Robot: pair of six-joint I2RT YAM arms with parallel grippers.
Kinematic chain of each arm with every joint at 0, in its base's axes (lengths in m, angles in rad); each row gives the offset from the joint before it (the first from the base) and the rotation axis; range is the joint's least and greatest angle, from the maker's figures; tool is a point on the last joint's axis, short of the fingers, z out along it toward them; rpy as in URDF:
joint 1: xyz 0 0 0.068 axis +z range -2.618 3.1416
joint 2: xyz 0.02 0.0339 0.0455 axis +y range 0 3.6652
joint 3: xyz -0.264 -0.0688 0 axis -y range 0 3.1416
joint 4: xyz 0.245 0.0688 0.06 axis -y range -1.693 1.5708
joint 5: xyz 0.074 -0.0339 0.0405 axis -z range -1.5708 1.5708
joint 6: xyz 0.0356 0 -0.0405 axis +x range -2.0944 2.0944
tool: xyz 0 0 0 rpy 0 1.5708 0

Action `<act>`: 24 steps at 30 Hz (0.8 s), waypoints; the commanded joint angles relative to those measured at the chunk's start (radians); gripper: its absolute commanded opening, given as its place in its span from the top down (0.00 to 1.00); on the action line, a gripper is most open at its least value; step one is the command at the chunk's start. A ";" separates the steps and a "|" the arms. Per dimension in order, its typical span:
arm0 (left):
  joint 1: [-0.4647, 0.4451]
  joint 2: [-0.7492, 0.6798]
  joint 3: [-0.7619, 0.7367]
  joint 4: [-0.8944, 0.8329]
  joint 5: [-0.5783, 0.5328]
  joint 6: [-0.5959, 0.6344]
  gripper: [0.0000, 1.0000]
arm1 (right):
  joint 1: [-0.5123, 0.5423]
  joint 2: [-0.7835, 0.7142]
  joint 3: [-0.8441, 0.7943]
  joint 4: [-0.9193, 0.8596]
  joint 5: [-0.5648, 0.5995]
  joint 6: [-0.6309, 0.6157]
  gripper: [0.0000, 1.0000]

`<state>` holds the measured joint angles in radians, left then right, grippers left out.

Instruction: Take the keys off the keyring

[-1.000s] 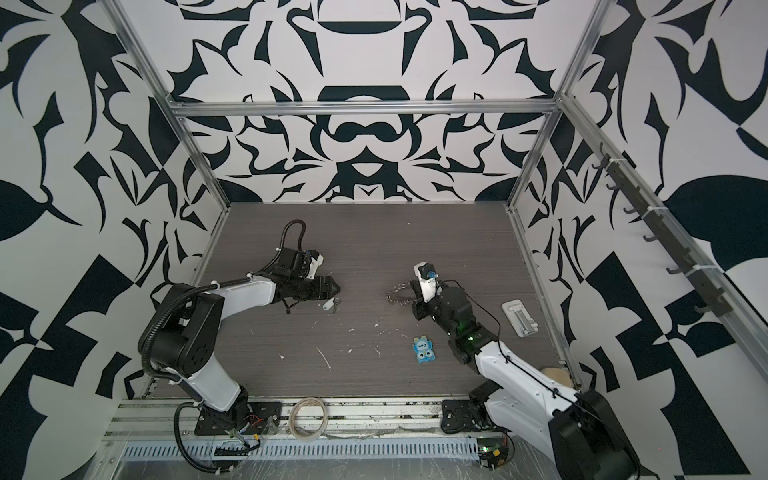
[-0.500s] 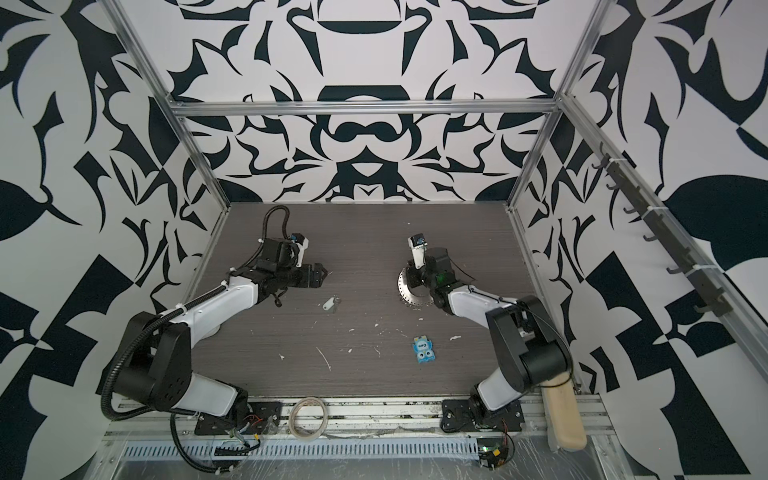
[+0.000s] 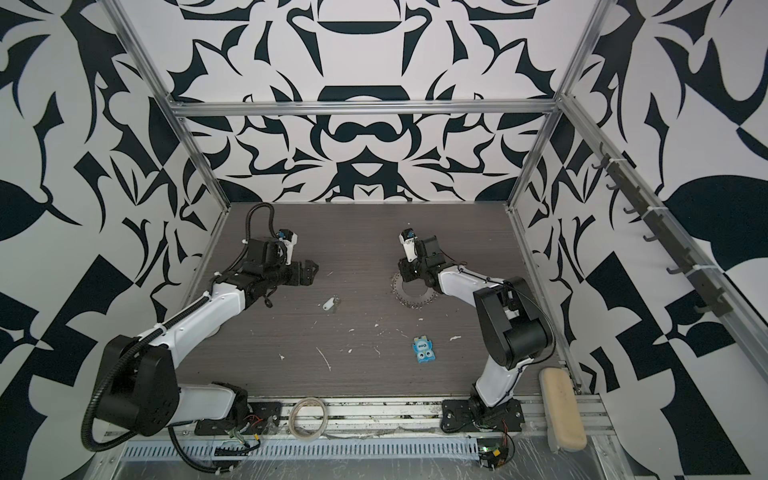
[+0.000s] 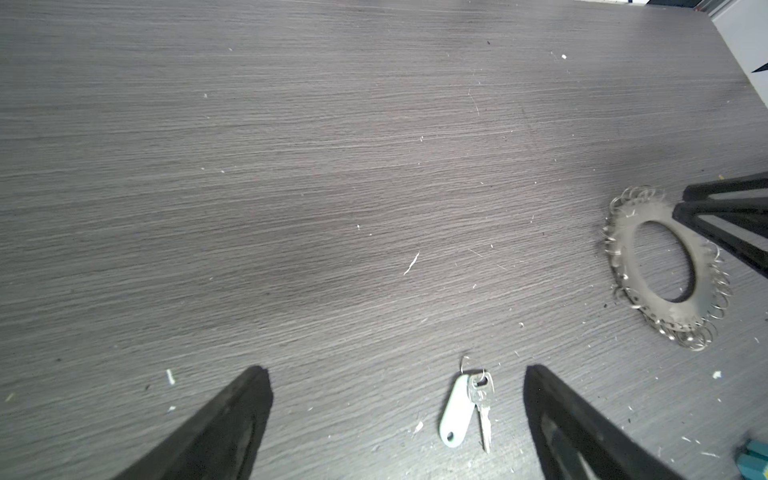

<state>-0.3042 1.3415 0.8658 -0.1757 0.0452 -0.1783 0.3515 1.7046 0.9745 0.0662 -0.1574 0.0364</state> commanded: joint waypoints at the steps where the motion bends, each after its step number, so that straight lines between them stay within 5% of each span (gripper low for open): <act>1: 0.024 -0.059 -0.027 0.016 0.014 0.019 0.01 | -0.012 -0.080 0.055 -0.102 -0.001 -0.009 0.25; 4: 0.055 -0.142 -0.059 0.082 0.011 0.030 0.01 | -0.028 -0.145 0.053 -0.141 0.023 -0.031 0.01; 8: 0.111 -0.229 -0.144 0.266 -0.052 -0.001 0.01 | -0.080 -0.258 -0.009 -0.092 0.116 -0.025 0.01; 12: 0.148 -0.268 -0.281 0.532 -0.179 0.073 0.01 | -0.186 -0.354 -0.206 0.180 0.329 -0.018 0.01; 19: 0.189 -0.256 -0.443 0.847 -0.250 0.187 0.00 | -0.298 -0.305 -0.429 0.516 0.458 0.013 0.00; 24: 0.197 -0.234 -0.474 0.871 -0.327 0.195 0.01 | -0.298 -0.330 -0.423 0.413 0.436 0.043 0.00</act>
<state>-0.1143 1.1076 0.4038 0.5808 -0.2119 -0.0067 0.0479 1.4231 0.5350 0.4015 0.2520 0.0513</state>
